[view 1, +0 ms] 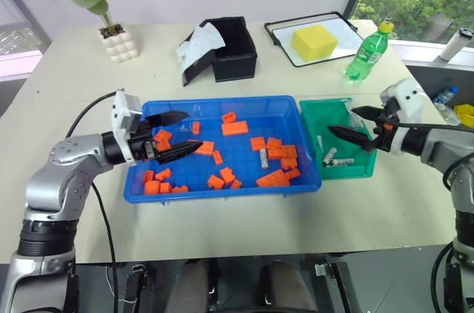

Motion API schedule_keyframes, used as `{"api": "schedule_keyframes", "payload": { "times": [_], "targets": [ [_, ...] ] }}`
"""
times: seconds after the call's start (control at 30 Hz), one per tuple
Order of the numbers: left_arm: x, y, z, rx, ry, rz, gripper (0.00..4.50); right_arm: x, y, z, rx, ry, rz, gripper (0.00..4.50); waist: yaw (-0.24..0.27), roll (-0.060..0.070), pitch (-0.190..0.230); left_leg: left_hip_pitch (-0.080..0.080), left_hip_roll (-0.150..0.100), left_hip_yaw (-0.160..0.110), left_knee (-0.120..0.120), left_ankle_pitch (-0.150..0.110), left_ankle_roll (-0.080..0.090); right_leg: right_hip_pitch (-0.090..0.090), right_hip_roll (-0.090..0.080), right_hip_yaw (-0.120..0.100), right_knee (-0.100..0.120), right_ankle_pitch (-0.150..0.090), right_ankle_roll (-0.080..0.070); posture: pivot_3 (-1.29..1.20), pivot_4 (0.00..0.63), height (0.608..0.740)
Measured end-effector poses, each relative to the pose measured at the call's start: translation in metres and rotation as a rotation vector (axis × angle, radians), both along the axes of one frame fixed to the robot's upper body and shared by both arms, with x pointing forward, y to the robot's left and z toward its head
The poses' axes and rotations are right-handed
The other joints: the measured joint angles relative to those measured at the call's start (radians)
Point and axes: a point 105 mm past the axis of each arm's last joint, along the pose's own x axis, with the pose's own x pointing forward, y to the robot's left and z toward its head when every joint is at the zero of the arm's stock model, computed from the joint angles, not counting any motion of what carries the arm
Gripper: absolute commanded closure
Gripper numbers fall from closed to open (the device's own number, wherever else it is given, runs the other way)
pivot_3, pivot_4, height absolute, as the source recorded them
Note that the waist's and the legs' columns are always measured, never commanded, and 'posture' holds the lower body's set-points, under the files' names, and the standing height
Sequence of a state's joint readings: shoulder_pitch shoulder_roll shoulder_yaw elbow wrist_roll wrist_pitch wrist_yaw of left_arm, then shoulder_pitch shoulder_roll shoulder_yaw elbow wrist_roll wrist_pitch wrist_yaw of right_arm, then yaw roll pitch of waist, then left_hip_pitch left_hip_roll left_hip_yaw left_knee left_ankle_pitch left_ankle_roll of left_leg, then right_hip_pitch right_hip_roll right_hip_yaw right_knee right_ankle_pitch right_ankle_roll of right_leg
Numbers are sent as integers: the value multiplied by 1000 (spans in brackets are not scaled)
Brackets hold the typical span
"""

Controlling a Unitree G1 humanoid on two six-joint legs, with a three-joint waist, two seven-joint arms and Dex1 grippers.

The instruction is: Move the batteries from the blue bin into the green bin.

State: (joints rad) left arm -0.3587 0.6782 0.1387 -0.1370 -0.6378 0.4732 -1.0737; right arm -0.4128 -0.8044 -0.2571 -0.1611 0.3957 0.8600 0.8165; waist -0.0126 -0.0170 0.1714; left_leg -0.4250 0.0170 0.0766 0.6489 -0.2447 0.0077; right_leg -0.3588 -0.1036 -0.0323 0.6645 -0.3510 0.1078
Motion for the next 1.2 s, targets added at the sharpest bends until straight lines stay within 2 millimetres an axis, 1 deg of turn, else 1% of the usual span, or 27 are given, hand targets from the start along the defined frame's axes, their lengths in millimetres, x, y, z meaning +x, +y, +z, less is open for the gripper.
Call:
{"api": "schedule_keyframes", "payload": {
  "times": [0.03, 0.1, 0.2, 0.23, 0.3, 0.37, 0.43, 0.47, 0.53, 0.6, 0.87, 1.03, 1.2],
  "targets": [
    [0, 0, 0, 4, -1, 0, 0, 3, 0, 1, 1, 0, -4, 61, -1, 0, 0, 0, 0, 0, 0, 0, 0, 0, 0, 0, 0, 0, 0, 0, 150, 732],
    [0, 1, -1, 15, -1, 0, 0, 9, 7, 13, 4, -26, 14, 61, -3, 1, 0, 0, 0, 0, 0, 0, 0, -1, 0, 0, 0, 0, 0, 0, 150, 732],
    [1, 2, -1, 28, -3, -5, 0, 13, 33, 44, 17, -81, 116, 61, -5, 1, 0, 0, 1, 0, 0, 0, 0, -1, 1, 0, 0, 0, 0, 0, 150, 732],
    [1, 3, -2, 40, -2, -9, 0, 14, 47, 53, 33, -73, 158, 61, -6, 1, 0, 0, 1, 0, -1, 0, 0, -2, 1, 0, 0, 0, 0, 0, 150, 732],
    [1, 3, -2, 57, -13, -12, 0, 12, 73, 60, 85, -34, 238, 61, -5, 1, 0, 0, 1, 0, -1, 0, 0, -2, 1, 0, 0, 0, 0, 0, 150, 732],
    [1, 1, -4, 68, -16, -22, 0, 7, 97, 52, 133, 52, 308, 61, -2, 1, 0, -1, 1, 0, -1, 0, 0, -1, 0, 0, 0, 0, 0, 0, 150, 732],
    [1, -1, -6, 76, -10, -27, 0, 2, 112, 34, 133, 159, 344, 61, 6, 1, 0, -2, 0, -1, 0, 0, 0, -1, -1, 0, 0, 0, 0, 0, 150, 732],
    [1, -2, -7, 77, -9, -28, 0, -1, 114, 26, 126, 194, 351, 61, 9, 0, 0, -2, -1, -1, 1, 0, 1, -1, -2, 0, 0, 0, 0, 0, 150, 732],
    [0, -1, -9, 78, -11, -24, 0, -7, 118, 12, 109, 258, 359, 61, 9, 0, 0, -2, -1, 0, 1, -1, 2, -1, -3, 0, 0, 0, 0, 0, 150, 732],
    [-2, -1, -10, 79, -14, -22, 0, -15, 120, 2, 103, 309, 374, 61, 4, 0, 0, -2, -1, 0, 1, -1, 2, -1, -3, 0, 0, 0, 0, 0, 150, 732],
    [-4, -5, -14, 65, -14, -4, 0, -27, 121, -17, 96, 421, 367, 61, -1, 0, 0, -2, 0, 0, 0, -1, 2, -1, -1, 0, 0, 0, 0, 0, 150, 732],
    [-3, -7, -13, 44, -24, 8, 0, -35, 131, -36, 110, 481, 387, 61, -1, 0, 0, -2, 0, 0, 1, -1, 2, -1, -1, 0, 0, 0, 0, 0, 150, 732],
    [-1, -8, -13, 35, -33, 20, 0, -35, 140, -43, 102, 490, 409, 61, -1, 0, 0, -2, 0, 0, 1, -1, 2, -1, -1, 0, 0, 0, 0, 0, 150, 732]
  ]
}}
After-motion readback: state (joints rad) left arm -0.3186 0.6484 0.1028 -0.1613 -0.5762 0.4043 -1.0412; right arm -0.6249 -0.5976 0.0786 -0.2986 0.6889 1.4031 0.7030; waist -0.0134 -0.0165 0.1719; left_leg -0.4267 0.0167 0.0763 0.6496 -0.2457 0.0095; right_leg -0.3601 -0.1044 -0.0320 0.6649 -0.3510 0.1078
